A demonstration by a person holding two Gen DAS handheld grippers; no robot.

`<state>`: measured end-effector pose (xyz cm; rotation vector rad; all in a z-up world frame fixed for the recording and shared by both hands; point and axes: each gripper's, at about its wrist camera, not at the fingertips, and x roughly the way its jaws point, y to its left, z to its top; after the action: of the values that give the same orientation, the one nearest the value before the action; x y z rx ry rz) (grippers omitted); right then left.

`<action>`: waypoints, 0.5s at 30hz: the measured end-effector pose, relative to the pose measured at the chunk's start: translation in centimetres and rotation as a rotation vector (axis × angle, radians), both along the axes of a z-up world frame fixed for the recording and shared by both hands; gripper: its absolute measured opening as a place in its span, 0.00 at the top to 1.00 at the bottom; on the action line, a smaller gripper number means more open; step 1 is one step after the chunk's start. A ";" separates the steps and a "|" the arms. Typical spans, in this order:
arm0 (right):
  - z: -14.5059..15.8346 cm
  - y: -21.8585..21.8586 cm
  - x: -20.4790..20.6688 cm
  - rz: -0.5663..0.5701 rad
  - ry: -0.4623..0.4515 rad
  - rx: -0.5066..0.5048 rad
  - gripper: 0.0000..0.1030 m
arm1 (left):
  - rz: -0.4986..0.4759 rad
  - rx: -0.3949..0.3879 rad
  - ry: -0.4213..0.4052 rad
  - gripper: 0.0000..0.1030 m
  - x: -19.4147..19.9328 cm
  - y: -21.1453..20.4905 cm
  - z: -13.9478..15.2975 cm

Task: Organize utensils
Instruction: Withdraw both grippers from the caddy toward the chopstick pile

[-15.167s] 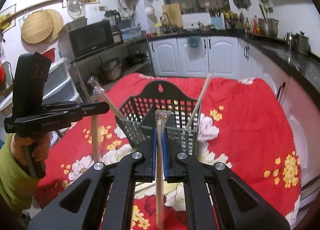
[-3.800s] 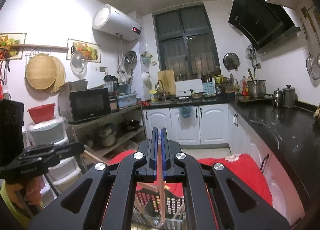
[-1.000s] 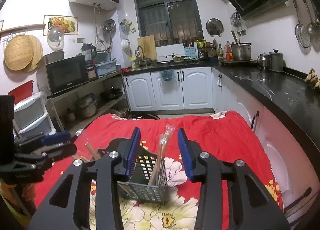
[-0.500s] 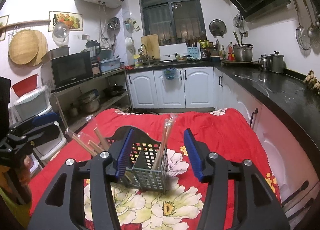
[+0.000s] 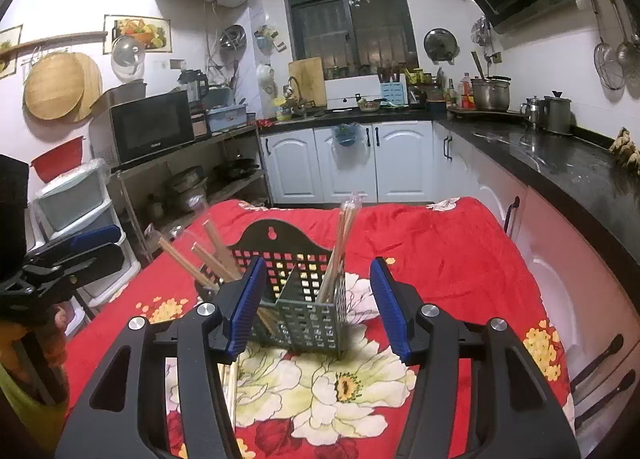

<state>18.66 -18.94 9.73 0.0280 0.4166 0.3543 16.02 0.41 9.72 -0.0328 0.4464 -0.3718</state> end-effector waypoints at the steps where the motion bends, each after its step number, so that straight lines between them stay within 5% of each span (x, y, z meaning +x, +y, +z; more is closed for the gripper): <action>1: -0.1 0.0 -0.3 0.000 0.001 -0.004 0.49 | 0.002 0.001 0.004 0.10 0.0 0.0 -0.2; 15: -2.5 -0.6 -1.8 -0.001 0.056 -0.032 0.49 | 0.017 -0.005 0.085 0.10 -0.5 0.6 -3.3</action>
<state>16.82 -19.50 7.18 0.0072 0.4775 0.3469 15.48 1.04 6.44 -0.0575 0.5294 -0.3557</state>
